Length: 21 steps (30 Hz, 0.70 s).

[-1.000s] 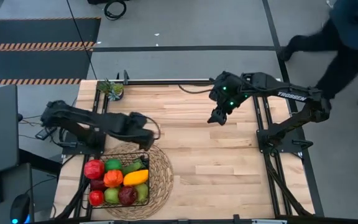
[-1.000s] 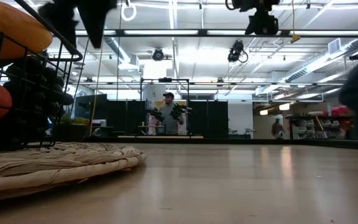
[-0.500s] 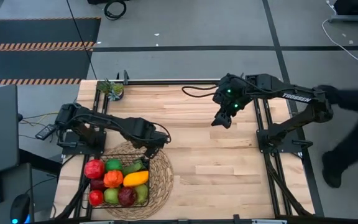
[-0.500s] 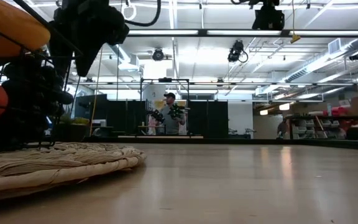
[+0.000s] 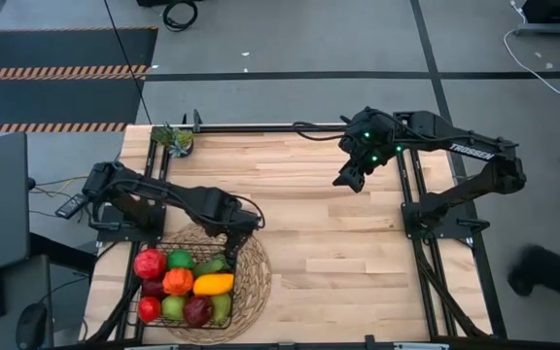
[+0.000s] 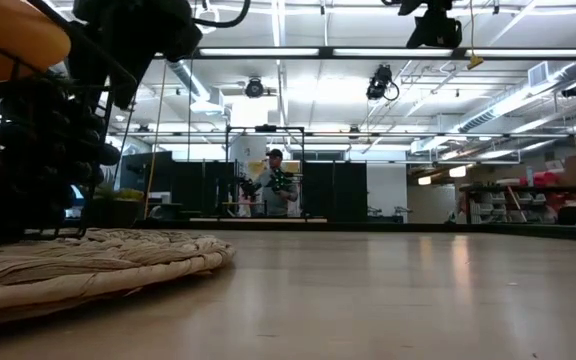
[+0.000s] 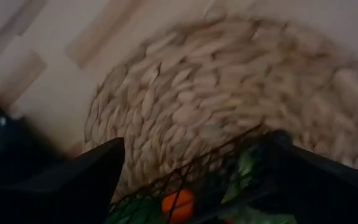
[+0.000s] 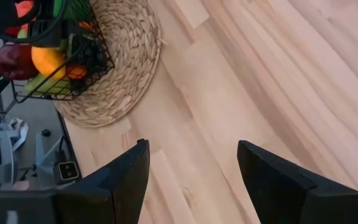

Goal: Build produce basket
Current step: Return to Home Position

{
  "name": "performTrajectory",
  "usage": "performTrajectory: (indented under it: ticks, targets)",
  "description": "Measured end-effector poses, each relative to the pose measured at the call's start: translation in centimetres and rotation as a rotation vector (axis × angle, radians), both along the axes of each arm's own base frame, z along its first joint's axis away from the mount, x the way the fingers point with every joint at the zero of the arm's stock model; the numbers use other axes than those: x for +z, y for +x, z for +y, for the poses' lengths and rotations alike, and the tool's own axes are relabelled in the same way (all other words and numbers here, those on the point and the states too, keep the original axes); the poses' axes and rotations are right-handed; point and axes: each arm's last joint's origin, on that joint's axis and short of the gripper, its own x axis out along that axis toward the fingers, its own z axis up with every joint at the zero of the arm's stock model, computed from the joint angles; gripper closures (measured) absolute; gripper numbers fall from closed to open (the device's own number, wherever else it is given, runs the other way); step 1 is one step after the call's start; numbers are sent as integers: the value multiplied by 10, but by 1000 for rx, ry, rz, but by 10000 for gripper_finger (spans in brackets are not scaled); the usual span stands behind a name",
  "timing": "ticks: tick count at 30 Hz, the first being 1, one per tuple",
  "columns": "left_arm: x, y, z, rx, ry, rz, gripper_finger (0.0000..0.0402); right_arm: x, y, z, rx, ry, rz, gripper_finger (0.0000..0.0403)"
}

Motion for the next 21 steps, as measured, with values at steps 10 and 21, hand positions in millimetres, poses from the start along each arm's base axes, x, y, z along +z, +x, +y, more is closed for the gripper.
performTrajectory:
  ticks: [10, 21]
  targets:
    - [57, 30, 27, -51, 62, -386, 25, 15, -23, -2, -82, -76, -58, 155]
    - [138, 64, 41, -275, 391, -939, 213, 18, -78, 5, -74, -250, 113, 187]
